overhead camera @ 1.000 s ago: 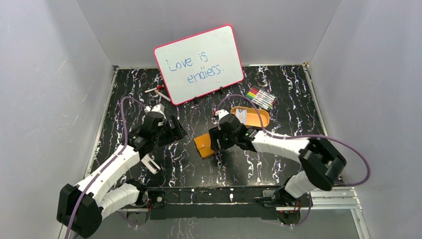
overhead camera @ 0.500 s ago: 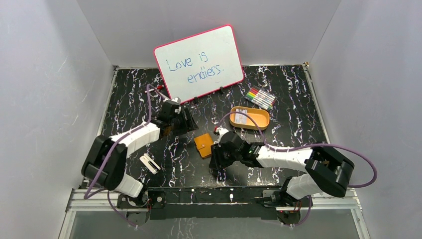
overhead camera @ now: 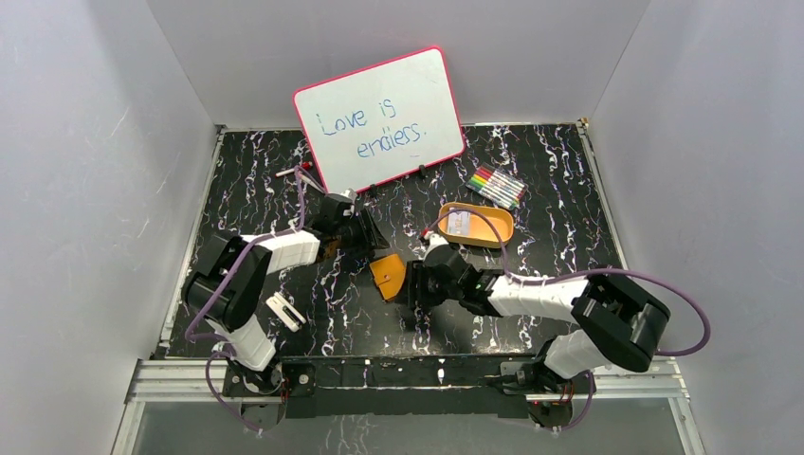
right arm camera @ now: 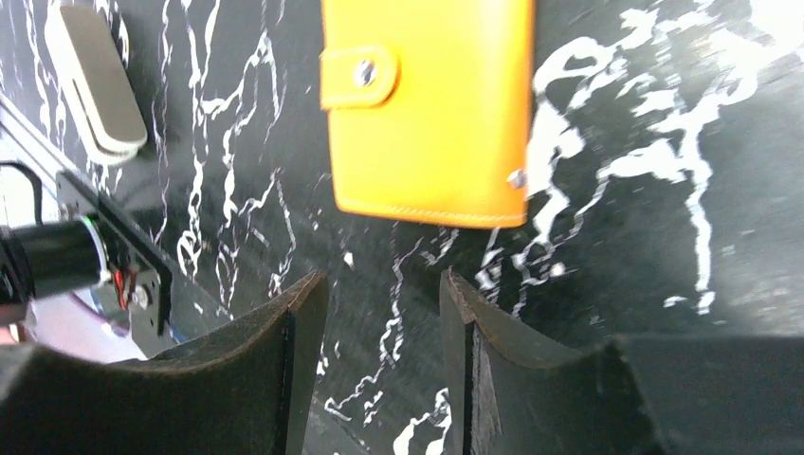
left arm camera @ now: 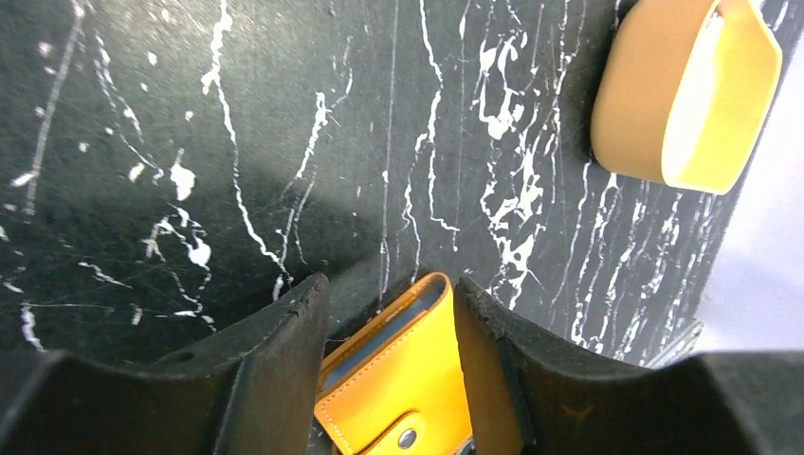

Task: Put the credit cards into the card holder
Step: Move the card holder to the center of the board, then adjust the card holder at the center of the board.

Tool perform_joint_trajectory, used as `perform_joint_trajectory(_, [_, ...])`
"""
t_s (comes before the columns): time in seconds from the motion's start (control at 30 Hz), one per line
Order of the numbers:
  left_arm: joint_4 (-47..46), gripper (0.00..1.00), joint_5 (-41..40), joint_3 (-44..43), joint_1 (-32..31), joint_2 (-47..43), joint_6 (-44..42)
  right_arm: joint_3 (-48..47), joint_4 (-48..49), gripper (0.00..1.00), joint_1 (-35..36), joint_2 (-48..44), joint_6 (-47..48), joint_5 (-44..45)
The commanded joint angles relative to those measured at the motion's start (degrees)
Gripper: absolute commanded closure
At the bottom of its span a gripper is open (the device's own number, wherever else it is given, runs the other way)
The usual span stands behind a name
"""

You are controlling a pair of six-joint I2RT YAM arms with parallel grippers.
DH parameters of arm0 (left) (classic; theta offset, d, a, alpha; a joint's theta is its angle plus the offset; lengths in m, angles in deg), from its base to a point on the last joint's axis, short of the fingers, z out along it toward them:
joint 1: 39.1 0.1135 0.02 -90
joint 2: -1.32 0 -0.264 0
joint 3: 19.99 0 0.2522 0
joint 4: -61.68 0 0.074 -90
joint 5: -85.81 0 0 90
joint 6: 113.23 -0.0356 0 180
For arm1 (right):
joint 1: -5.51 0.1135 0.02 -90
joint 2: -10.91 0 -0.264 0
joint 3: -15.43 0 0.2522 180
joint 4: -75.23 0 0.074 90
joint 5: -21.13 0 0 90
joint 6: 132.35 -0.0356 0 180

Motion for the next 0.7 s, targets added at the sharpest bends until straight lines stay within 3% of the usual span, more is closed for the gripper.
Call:
perform_joint_trajectory(0.0, [-1.25, 0.52, 2.14, 4.39, -1.47, -1.63, 2.64, 0.66, 4.6, 0.45, -5.05, 1.42, -0.66, -2.19])
perform_joint_trajectory(0.3, [-3.14, 0.64, 2.83, 13.05, -4.07, -10.58, 5.4, -2.99, 3.67, 0.49, -10.45, 6.02, 5.76, -6.99])
perform_joint_trajectory(0.67, [-0.7, 0.68, 0.14, 21.87, -7.26, -23.28, 9.31, -17.01, -5.18, 0.48, -12.11, 15.18, 17.4, -5.84])
